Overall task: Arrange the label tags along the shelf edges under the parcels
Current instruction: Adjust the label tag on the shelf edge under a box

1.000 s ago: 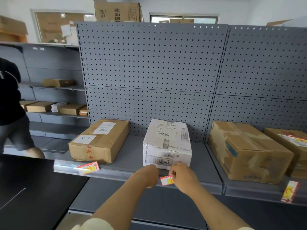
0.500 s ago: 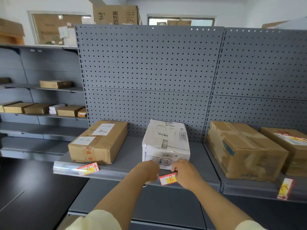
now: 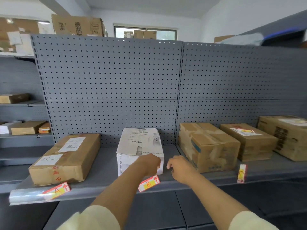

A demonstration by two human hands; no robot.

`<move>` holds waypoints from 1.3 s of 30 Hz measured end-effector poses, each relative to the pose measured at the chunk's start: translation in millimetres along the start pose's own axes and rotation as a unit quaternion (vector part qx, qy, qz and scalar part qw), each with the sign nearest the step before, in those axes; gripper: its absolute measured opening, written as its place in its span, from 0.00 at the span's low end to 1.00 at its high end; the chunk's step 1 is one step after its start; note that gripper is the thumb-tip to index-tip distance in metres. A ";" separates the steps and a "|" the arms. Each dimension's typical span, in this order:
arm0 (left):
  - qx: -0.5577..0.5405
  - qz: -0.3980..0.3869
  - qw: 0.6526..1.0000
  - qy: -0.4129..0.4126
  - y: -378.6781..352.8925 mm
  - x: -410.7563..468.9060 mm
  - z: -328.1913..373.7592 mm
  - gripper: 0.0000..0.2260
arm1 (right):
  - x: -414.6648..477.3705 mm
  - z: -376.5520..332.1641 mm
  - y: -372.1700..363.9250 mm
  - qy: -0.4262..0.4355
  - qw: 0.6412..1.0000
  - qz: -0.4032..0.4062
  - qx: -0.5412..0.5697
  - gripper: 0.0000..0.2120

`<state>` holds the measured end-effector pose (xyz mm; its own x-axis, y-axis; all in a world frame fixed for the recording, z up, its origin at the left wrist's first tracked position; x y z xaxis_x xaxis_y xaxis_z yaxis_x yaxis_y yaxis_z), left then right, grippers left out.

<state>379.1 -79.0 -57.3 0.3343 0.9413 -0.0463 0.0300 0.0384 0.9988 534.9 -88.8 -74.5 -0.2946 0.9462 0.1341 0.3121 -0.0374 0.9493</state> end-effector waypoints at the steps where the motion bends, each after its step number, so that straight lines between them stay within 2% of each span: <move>1: 0.008 -0.002 1.000 -0.018 2.7 4.0 9.3 0.18 | -4.0 5.5 4.9 -0.008 1.000 0.002 0.002 0.16; 6: 0.028 -0.003 0.996 -0.089 20.1 26.6 64.0 0.16 | -28.0 41.5 35.3 -0.062 0.998 0.015 0.004 0.16; 10: 0.039 -0.006 0.993 -0.113 28.8 38.1 110.8 0.15 | -51.9 72.3 59.1 -0.092 0.995 0.024 0.005 0.10; 13: 0.039 -0.014 0.992 -0.123 32.3 45.4 142.2 0.15 | -69.0 100.2 72.1 -0.122 0.992 0.038 0.002 0.11; 19: 0.035 -0.032 0.994 -0.098 32.6 70.8 197.5 0.18 | -93.5 170.6 86.5 -0.132 0.991 0.035 0.001 0.14; 26: 0.019 -0.024 0.997 -0.072 19.5 95.6 258.1 0.15 | -106.5 243.1 100.0 -0.139 0.989 0.039 0.003 0.15; 39: 0.031 -0.031 0.998 -0.049 -1.7 151.9 271.5 0.17 | -88.2 314.9 92.0 -0.216 0.976 0.028 0.023 0.16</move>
<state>685.6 -27.2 -70.2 0.4204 0.9005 -0.1113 0.1098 0.0713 0.9914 874.0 -74.4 -88.5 0.1289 0.9907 0.0427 0.3602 -0.0869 0.9288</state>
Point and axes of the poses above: each hand's wrist, its own x-axis towards the middle knuckle, its own y-axis out of the back of the hand, z = x × y, the point moved 1 cm from there along x, towards the middle knuckle, and after that the axes turned 5 degrees about x, right-handed, at the moved point
